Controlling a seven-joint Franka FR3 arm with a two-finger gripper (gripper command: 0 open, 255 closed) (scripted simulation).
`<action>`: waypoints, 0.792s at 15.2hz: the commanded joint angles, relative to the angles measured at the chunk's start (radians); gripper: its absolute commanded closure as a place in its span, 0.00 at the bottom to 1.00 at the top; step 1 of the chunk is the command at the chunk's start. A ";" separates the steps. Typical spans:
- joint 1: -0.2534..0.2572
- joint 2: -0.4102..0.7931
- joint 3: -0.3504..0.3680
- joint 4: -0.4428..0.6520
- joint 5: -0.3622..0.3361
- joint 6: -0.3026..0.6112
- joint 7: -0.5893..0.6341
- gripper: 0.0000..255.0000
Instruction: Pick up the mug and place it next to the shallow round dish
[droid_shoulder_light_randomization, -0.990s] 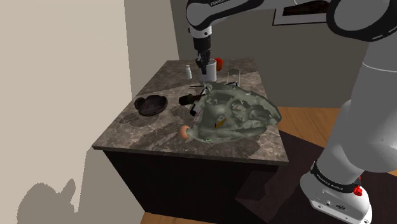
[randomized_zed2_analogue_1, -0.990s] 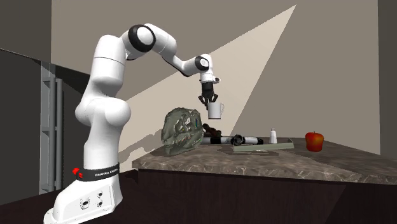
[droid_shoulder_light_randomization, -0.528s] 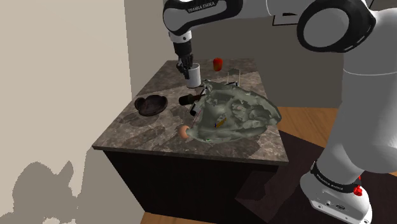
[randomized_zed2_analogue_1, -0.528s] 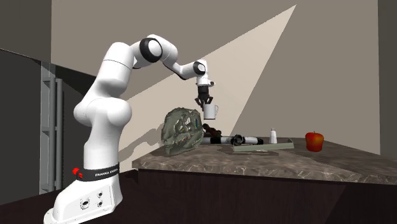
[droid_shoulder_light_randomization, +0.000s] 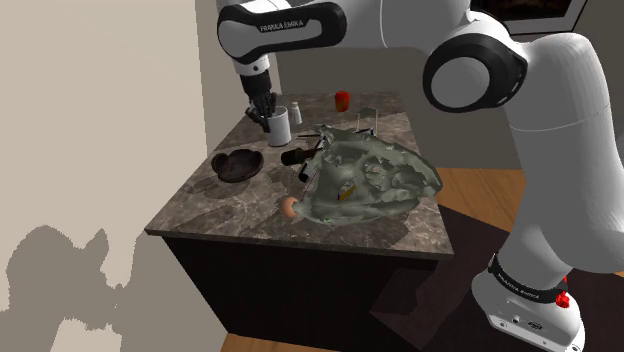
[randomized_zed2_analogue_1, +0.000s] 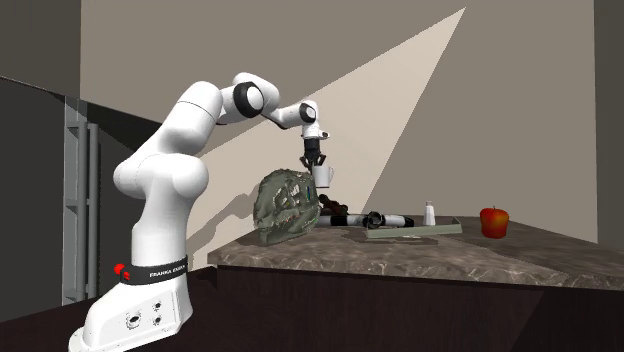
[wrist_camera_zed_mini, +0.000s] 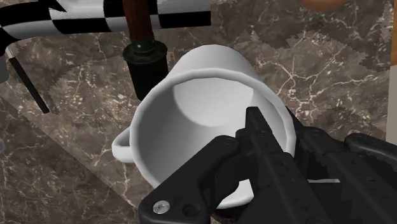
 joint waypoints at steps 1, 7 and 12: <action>0.001 0.004 0.000 -0.016 0.000 0.021 0.003 1.00; 0.005 -0.008 0.001 -0.116 -0.001 0.108 0.007 1.00; 0.007 -0.009 0.001 -0.184 -0.002 0.176 0.010 1.00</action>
